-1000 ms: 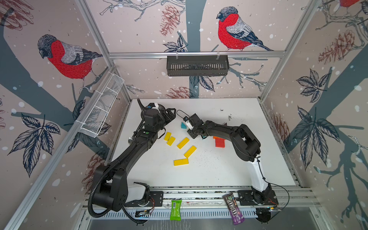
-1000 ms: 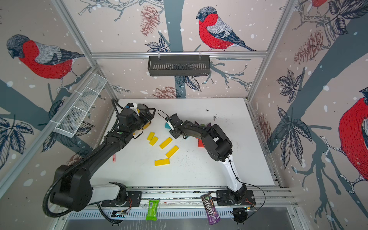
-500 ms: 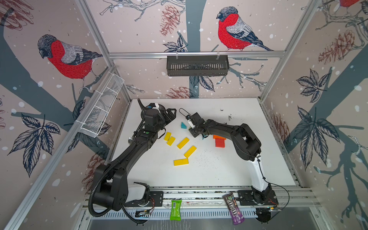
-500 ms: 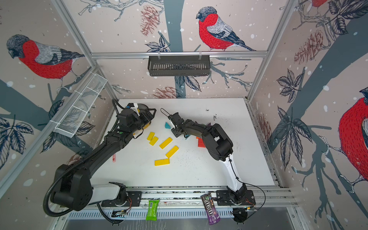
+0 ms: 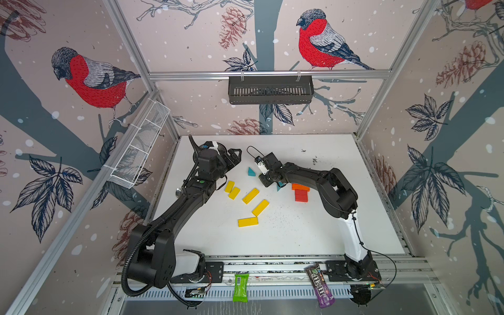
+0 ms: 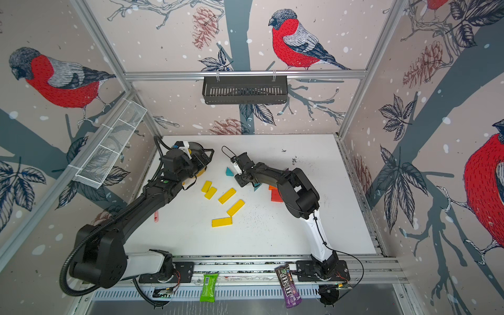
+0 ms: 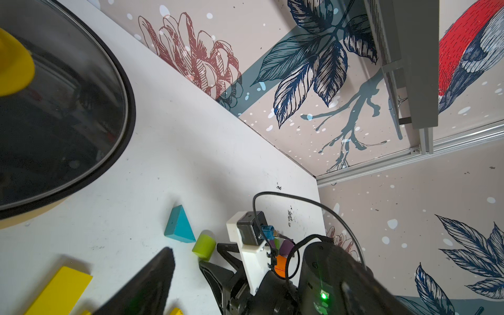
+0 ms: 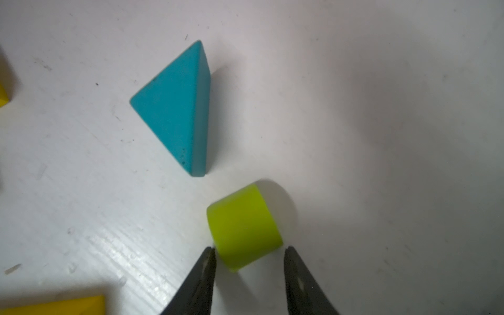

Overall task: Assemble a carrot with building blocks
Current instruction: Assemble the building block at the center of the board.

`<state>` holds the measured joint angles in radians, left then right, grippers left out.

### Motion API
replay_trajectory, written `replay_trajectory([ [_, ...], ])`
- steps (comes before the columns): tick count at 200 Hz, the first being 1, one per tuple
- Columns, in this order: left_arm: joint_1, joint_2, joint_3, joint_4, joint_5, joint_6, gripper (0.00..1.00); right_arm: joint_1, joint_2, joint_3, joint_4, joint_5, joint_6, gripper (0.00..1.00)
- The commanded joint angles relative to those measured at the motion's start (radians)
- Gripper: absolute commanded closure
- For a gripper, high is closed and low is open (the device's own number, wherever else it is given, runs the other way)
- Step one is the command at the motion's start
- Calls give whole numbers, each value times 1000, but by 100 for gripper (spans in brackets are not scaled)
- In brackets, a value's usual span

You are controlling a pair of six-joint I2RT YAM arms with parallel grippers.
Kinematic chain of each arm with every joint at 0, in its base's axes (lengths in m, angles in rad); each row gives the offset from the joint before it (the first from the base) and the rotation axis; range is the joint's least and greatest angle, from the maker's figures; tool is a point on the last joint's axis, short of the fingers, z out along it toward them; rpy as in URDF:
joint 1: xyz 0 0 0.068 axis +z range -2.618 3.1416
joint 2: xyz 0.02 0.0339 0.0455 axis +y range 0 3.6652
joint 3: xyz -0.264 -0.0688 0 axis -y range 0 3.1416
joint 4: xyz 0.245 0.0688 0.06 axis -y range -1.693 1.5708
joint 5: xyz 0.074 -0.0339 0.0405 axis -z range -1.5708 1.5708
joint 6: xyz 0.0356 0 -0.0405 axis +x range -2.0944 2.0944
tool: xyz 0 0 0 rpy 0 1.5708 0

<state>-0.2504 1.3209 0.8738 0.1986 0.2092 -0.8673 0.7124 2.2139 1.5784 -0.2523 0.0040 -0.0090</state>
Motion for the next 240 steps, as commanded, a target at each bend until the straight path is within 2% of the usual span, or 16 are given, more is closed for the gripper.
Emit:
replay_trajectory([
  [1,1,3,0,48,13,-10,11,0,17,15,-12,-11,-33,58],
  [114,1,17,-1,64,33,-12,12,-2,74,52,-41,22,-132,60],
  [182,1,21,-1,69,47,-14,12,-7,14,31,-30,26,-121,41],
  [221,1,20,-1,71,50,-13,12,-11,-53,-17,-1,2,-66,38],
  [240,2,20,0,71,51,-14,12,-13,-81,-41,17,20,-20,39],
])
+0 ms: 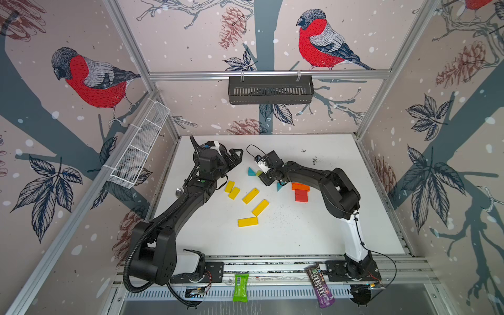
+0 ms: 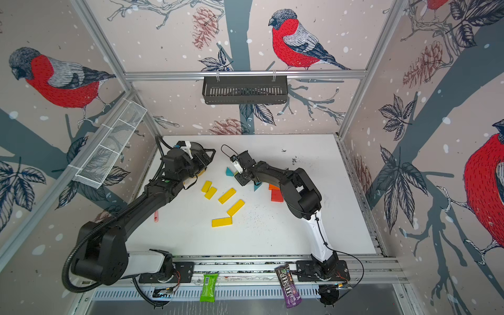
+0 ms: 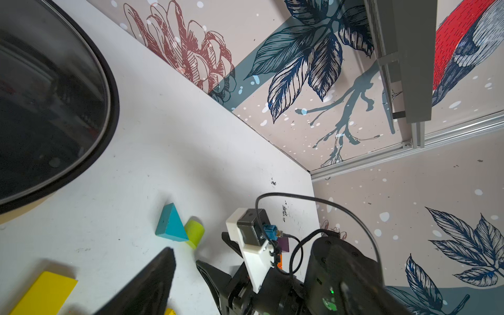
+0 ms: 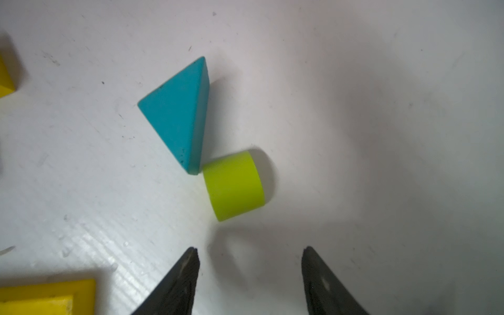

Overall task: Assemble a carrot with building blocks
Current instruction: Assemble the building block at the center of the board.

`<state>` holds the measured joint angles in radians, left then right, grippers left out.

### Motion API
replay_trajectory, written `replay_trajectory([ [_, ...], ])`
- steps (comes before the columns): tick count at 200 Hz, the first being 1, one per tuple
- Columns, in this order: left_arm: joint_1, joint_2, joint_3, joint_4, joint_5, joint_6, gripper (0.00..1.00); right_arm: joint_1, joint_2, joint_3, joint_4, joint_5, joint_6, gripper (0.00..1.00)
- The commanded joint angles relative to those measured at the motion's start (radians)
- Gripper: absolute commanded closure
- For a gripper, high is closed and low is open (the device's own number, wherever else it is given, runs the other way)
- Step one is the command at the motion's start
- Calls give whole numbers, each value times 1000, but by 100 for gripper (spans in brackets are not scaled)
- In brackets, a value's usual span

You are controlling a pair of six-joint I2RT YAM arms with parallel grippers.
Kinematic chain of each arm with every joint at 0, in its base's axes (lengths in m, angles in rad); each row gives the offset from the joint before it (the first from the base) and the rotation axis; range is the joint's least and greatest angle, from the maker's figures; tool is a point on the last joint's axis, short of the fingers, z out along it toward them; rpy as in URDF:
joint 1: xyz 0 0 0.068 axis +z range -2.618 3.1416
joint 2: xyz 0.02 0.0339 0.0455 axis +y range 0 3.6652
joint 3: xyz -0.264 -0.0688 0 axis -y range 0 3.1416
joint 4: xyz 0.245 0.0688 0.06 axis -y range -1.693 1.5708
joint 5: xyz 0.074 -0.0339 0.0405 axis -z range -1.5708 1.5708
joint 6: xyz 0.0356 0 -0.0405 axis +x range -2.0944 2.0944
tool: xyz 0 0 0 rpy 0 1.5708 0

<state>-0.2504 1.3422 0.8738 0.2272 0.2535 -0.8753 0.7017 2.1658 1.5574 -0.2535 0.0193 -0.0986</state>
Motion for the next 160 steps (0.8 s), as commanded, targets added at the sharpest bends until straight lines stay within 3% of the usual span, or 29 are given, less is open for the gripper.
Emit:
replay_trajectory([
  [1,2,-2,0,42,7,-7,12,-3,-33,-20,18,8,73,39],
  [32,1,0,0,42,7,-9,12,-8,1,36,-27,108,138,52],
  [160,2,-8,1,40,10,-10,12,-22,113,123,-47,90,151,51],
])
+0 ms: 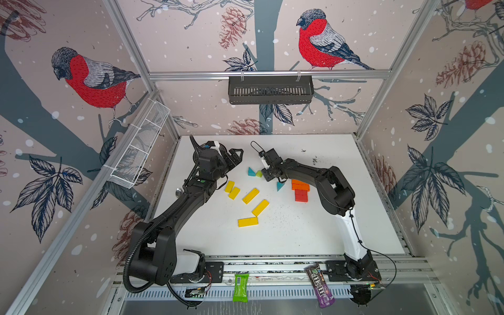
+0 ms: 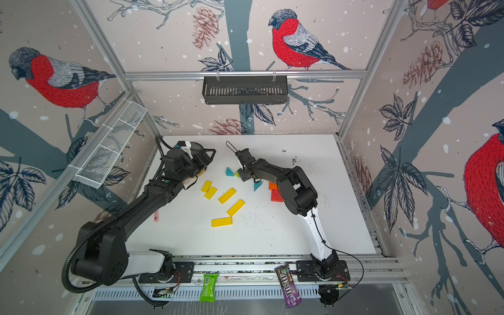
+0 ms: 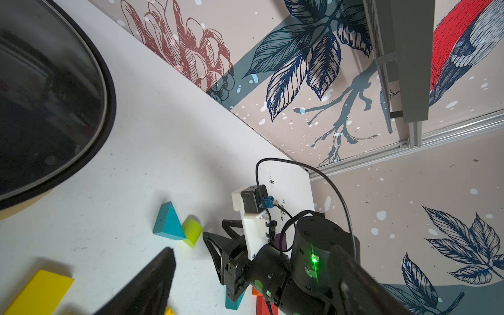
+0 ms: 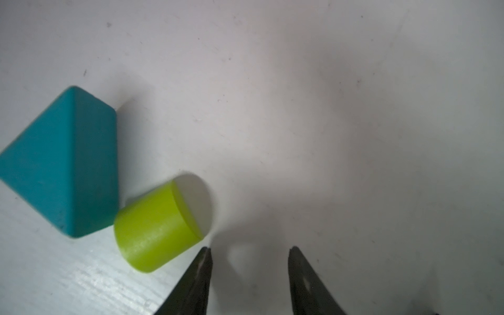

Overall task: Assemble a carrot with building blocks
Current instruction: Assemble the building block at the center of the board.

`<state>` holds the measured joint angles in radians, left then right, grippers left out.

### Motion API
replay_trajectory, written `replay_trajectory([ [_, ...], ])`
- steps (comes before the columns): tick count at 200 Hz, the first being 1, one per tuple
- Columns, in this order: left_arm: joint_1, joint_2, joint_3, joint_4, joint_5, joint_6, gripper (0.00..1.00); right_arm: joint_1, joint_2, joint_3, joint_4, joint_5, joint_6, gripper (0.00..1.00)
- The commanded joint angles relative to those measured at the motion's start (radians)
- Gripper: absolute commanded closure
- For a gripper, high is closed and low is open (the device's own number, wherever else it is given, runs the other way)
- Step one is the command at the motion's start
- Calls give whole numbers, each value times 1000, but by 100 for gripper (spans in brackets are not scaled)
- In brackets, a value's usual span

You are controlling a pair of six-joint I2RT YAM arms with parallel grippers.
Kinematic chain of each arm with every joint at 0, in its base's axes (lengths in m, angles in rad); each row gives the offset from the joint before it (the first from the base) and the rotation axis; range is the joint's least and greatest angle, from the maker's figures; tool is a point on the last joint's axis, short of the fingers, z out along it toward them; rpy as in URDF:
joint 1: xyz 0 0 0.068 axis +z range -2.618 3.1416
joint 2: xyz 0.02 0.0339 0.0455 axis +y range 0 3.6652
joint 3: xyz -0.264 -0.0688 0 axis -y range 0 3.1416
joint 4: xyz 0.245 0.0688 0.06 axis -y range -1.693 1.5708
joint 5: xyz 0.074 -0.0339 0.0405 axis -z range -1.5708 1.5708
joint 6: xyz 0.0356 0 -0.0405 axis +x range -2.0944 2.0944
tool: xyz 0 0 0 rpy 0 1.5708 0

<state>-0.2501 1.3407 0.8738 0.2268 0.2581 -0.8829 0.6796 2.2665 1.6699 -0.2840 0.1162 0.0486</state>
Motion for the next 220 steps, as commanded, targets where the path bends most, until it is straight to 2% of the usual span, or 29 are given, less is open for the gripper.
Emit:
replay_trajectory([
  [1,2,-6,2,40,6,-3,12,0,12,12,-16,-7,4,51],
  [132,1,-6,-1,42,3,-1,12,-1,57,77,-47,-28,-9,46],
  [188,1,-5,0,36,1,-2,12,8,-31,38,-37,-7,10,45],
  [220,2,-9,0,35,-3,-1,12,58,-68,25,-28,-15,-24,37],
])
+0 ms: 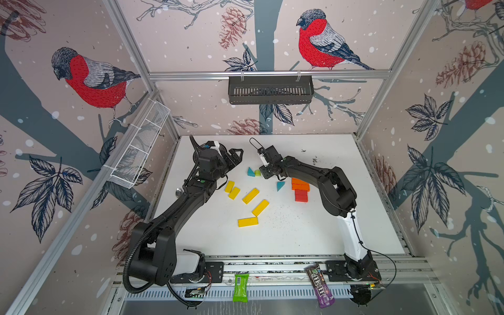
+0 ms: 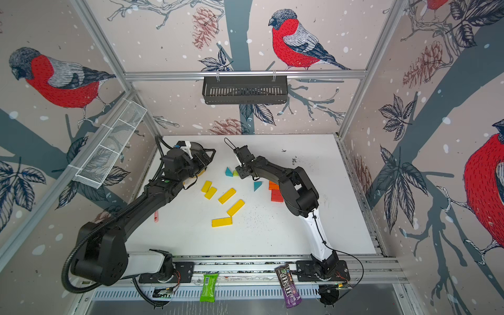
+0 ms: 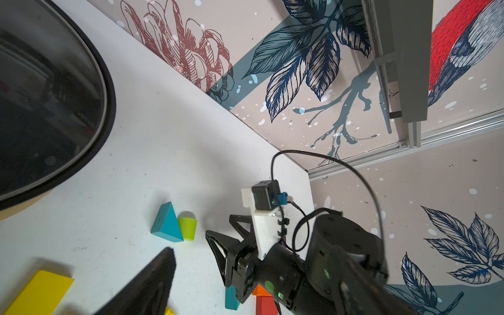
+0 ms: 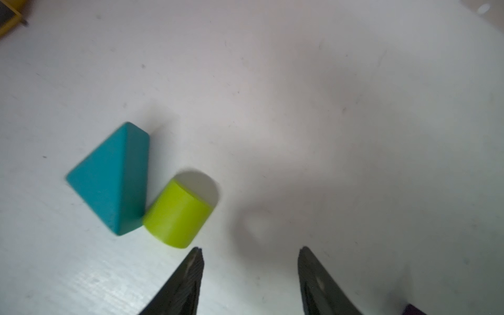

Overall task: Assemble a carrot with building blocks
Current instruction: Assemble the building block at the center of the board.

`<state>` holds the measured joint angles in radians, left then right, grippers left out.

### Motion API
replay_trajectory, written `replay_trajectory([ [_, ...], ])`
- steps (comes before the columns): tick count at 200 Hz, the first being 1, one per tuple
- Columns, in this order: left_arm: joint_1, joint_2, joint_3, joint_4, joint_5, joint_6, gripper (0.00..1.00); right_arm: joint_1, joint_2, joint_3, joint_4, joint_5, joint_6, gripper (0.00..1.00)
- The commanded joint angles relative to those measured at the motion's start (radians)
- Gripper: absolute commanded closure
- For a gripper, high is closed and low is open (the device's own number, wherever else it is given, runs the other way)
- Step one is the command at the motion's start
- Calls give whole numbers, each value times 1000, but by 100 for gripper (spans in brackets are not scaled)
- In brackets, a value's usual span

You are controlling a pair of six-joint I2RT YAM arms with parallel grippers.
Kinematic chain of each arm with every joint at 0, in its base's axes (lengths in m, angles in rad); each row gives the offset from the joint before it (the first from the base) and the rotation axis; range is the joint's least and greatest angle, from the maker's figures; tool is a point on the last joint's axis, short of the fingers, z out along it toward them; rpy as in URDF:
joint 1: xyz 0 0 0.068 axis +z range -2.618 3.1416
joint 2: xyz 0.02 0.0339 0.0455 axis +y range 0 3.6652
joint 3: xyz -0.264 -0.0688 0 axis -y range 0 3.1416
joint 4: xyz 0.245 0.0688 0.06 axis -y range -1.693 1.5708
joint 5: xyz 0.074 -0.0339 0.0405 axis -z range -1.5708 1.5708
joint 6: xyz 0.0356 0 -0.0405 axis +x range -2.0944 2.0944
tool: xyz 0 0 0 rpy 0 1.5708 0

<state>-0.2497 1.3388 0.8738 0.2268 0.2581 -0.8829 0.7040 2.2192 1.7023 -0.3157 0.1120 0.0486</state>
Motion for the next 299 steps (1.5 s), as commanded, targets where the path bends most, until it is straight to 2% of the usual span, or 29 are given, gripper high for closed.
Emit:
replay_trajectory([
  [1,1,-7,0,34,-3,-1,12,35,-22,-6,3,-10,-26,37],
  [53,1,-9,0,37,-2,-1,12,81,-24,-10,3,-9,-65,33],
  [132,1,-12,0,37,-2,-2,12,66,76,76,-31,11,-83,28],
  [299,0,-1,-2,39,3,-5,12,37,122,117,-43,-1,-70,27],
])
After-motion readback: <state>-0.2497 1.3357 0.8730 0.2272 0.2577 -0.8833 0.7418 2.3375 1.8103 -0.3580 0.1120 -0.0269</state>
